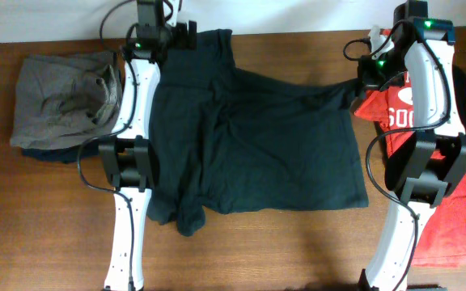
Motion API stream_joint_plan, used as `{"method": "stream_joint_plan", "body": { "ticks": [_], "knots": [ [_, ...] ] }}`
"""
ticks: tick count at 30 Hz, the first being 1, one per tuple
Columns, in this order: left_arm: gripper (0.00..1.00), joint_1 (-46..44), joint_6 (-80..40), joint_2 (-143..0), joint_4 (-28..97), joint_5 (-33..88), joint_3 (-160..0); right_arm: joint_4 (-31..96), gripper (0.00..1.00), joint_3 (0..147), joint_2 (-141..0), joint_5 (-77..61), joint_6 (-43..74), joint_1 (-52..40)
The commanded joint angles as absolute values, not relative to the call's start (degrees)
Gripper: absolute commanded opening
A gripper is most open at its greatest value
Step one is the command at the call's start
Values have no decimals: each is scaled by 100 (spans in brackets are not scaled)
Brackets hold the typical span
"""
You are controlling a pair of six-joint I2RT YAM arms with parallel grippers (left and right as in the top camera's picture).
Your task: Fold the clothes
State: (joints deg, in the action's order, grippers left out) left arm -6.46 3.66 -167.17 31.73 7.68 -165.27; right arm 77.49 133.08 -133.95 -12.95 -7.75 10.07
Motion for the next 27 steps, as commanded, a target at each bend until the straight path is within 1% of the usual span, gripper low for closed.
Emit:
{"method": "stream_joint_plan", "body": {
  "ticks": [1, 11, 13, 14, 15, 16, 17, 19, 21, 23, 27],
  "knots": [
    [99, -617, 478, -17229, 3057, 707, -16448, 7730, 4, 13404, -13426, -1221, -816, 1020],
    [99, -574, 475, -17552, 2679, 685, -16448, 7732, 4, 13404, -13426, -1179, -816, 1020],
    [95, -574, 475, -17563, 2681, 685, -16448, 7730, 4, 13404, -13426, -1179, -816, 1020],
    [91, -574, 478, -17563, 2681, 687, -16448, 7730, 4, 13404, -13426, -1179, -816, 1020],
    [79, -574, 478, -17561, 2681, 690, -16448, 7730, 4, 13404, -13426, -1179, -816, 1020],
    [62, -576, 478, -17563, 2681, 692, -16448, 7732, 4, 13404, -13426, -1179, -816, 1020],
    [42, -587, 478, -17561, 2679, 738, -16451, 7732, 4, 13404, -13426, -1179, -816, 1020],
    [20, -587, 478, -17557, 2679, 939, -16483, 7734, 4, 13404, -13426, -1177, -819, 1020],
    [9, -587, 473, -17548, 2679, 1092, -16571, 7734, 4, 13404, -13426, -1166, -819, 1020],
    [8, -587, 447, -17526, 2703, 1142, -16737, 7734, 4, 13404, -13426, -1111, -819, 1020],
    [8, -591, 434, -17452, 2963, 1164, -17209, 7732, 4, 13404, -13426, -1070, -819, 1020]
  ]
}}
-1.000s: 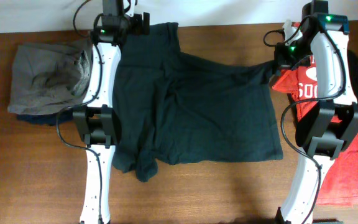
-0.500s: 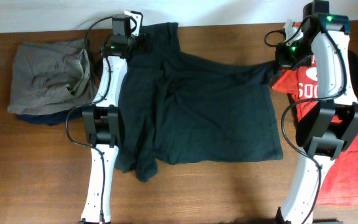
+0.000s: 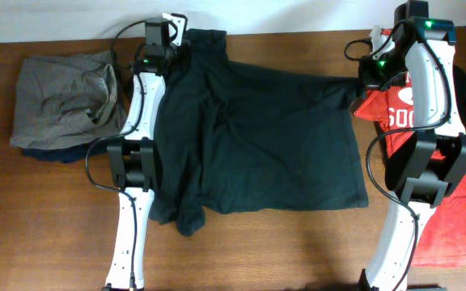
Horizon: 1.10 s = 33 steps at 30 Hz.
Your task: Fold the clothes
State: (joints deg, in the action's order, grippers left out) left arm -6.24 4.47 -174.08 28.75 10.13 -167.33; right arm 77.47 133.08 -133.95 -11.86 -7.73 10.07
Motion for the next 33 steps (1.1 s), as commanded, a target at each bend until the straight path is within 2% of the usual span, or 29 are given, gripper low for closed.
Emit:
{"method": "stream_joint_plan", "body": {
  "ticks": [1, 5, 11, 16, 21, 27, 33],
  "knots": [
    [7, -591, 434, -17412, 3105, 1164, -17371, 7730, 4, 13404, -13426, -1070, -819, 1020],
    [6, -591, 436, -17290, 3717, 1164, -17978, 7736, 4, 13406, -13419, -1072, -819, 1024],
    [1, -626, 635, -16744, 4609, 1205, -17989, 7789, 4, 13406, -13281, -1100, -814, 1024],
    [0, -624, 786, -16280, 5662, 1153, -17989, 8141, 4, 13465, -13063, -1098, -718, 1048],
    [0, -607, 786, -15860, 6521, 617, -17989, 8431, 4, 13627, -12943, -1236, -705, 1223],
    [0, -607, 788, -15458, 7041, 86, -17989, 7583, 4, 13823, -12921, -2196, -1162, 1522],
    [0, -607, 849, -15159, 7190, -152, -17989, 7148, 4, 13834, -12914, -2206, -1160, 1551]
  ]
}}
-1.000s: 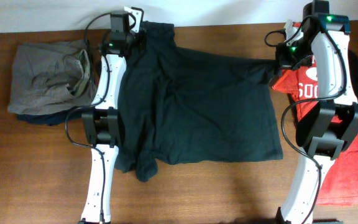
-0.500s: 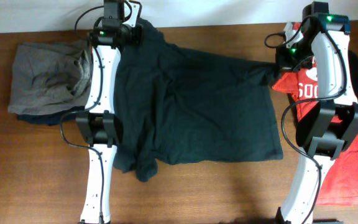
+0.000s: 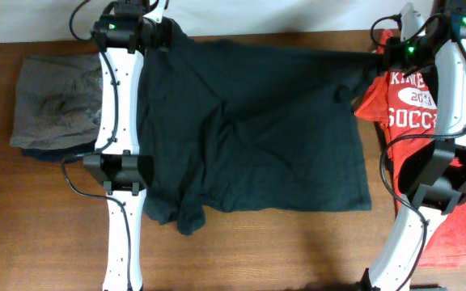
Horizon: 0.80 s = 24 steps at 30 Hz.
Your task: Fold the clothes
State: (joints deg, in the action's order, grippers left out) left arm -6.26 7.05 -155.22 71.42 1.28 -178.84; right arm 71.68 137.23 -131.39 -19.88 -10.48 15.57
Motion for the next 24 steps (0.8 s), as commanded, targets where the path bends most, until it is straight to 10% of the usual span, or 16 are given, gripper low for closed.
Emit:
{"method": "stream_joint_plan", "body": {
  "ticks": [1, 24],
  "knots": [
    [0, -607, 849, -15120, 7210, -152, -17989, 7172, 4, 13834, -12914, -2206, -1160, 1551],
    [0, -609, 1197, -14942, 9620, -587, -17981, 9428, 4, 13826, -12669, -1966, -1271, 1822]
  ]
}}
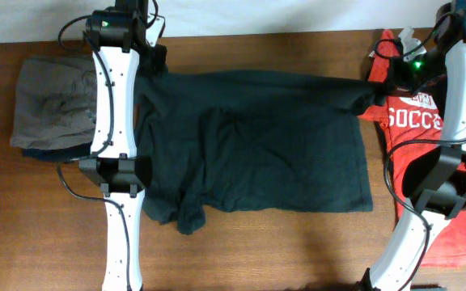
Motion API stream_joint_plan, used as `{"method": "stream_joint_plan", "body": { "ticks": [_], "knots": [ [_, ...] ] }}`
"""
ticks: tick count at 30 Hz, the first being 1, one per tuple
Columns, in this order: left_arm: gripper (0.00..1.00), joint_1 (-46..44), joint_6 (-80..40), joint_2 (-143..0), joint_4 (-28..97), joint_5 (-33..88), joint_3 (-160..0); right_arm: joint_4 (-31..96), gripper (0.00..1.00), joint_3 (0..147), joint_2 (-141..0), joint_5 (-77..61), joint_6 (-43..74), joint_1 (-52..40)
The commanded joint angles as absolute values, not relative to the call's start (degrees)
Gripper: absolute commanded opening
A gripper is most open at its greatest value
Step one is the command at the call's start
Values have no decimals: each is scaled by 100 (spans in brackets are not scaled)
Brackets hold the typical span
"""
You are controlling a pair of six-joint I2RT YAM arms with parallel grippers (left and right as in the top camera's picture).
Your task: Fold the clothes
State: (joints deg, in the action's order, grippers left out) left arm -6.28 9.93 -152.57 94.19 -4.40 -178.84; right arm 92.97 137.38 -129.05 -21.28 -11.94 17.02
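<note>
A dark green T-shirt (253, 141) lies spread on the wooden table. Its back edge is drawn taut between my two grippers. My left gripper (155, 60) is shut on the shirt's back left corner. At the back right corner my right gripper (376, 78) is shut on the sleeve, which is pulled out to a point. The shirt's lower hem lies flat toward the front, with a rumpled bump at the front left (186, 217).
A grey folded garment (51, 101) sits on a darker one at the far left. A red shirt with white lettering (411, 121) lies under the right arm, and more red cloth (459, 234) at the front right. The white wall runs along the table's back edge.
Both grippers have come toward the front, still holding the shirt. Its taut back edge now lies lower on the table, uncovering wood behind it.
First the left gripper was at the shirt's collar end and the right at its right sleeve, the cloth rumpled. Then the cloth was stretched between them. Later both stood wider apart at the back edge. Now the taut edge sits farther forward.
</note>
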Motion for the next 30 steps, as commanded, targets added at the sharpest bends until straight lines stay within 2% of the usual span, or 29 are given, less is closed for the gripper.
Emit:
{"method": "stream_joint_plan", "body": {
  "ticks": [1, 11, 30],
  "knots": [
    [0, -609, 1227, -14942, 9671, -589, -17970, 9478, 4, 13817, -12669, -1968, -1280, 1841],
    [0, -642, 1234, -14945, 9671, -534, -17563, 9579, 4, 13627, -12674, -1863, -1334, 1839],
    [0, -808, 1240, -14868, 9673, -349, -15576, 9343, 4, 12554, -12678, -1863, -1439, 1839]
  ]
}}
